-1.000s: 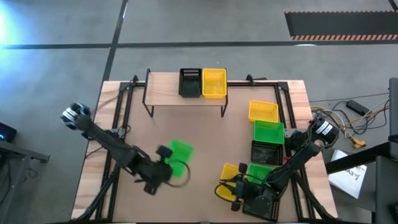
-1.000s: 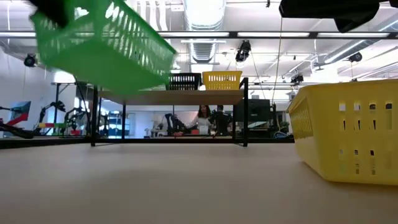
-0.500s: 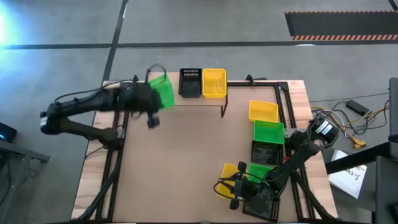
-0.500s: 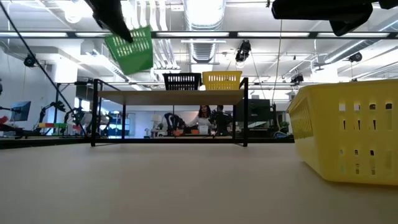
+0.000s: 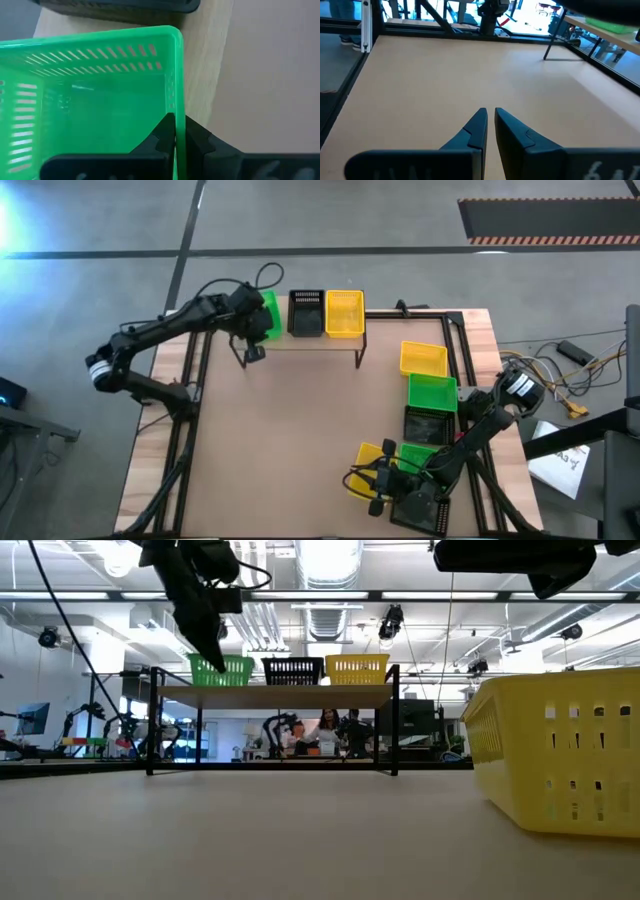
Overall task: Stack baskets on shelf by color
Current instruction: Put the bottom left green bin on the shelf
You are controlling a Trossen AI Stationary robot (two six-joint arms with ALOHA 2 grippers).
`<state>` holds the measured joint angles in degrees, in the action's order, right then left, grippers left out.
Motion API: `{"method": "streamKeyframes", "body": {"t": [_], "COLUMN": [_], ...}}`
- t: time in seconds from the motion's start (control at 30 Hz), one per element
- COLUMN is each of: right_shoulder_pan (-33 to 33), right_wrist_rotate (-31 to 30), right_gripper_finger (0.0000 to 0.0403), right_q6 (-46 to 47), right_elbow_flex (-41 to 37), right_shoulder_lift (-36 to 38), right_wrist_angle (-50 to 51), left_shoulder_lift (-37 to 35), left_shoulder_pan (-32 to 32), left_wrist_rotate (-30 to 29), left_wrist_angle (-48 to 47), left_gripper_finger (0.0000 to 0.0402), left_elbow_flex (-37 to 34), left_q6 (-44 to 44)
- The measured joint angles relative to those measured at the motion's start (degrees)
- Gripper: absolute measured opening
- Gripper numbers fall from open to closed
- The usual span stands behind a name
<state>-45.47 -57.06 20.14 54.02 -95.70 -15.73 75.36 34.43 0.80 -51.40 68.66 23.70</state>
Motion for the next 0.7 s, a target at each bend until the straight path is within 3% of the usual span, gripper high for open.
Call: {"method": "streamKeyframes", "body": {"t": [0.3,0.7], "right_shoulder_pan": [0.0,0.0], "right_wrist_rotate": [0.0,0.0], "right_gripper_finger": [0.0028,0.0028], "right_q6": [0.0,0.5], "right_elbow_flex": [0.0,0.0], "right_shoulder_lift": [0.0,0.0], "right_wrist_angle": [0.0,0.0], "left_shoulder_lift": [-1.1,-2.1], "left_shoulder_pan": [-0.4,-1.0], "left_wrist_rotate": [-1.3,-1.3], "left_wrist_angle": [-0.5,1.3], "left_gripper_finger": [0.0006,0.011], "left_elbow_flex": [-0.2,1.0], "left_q6": [6.8,8.1]}}
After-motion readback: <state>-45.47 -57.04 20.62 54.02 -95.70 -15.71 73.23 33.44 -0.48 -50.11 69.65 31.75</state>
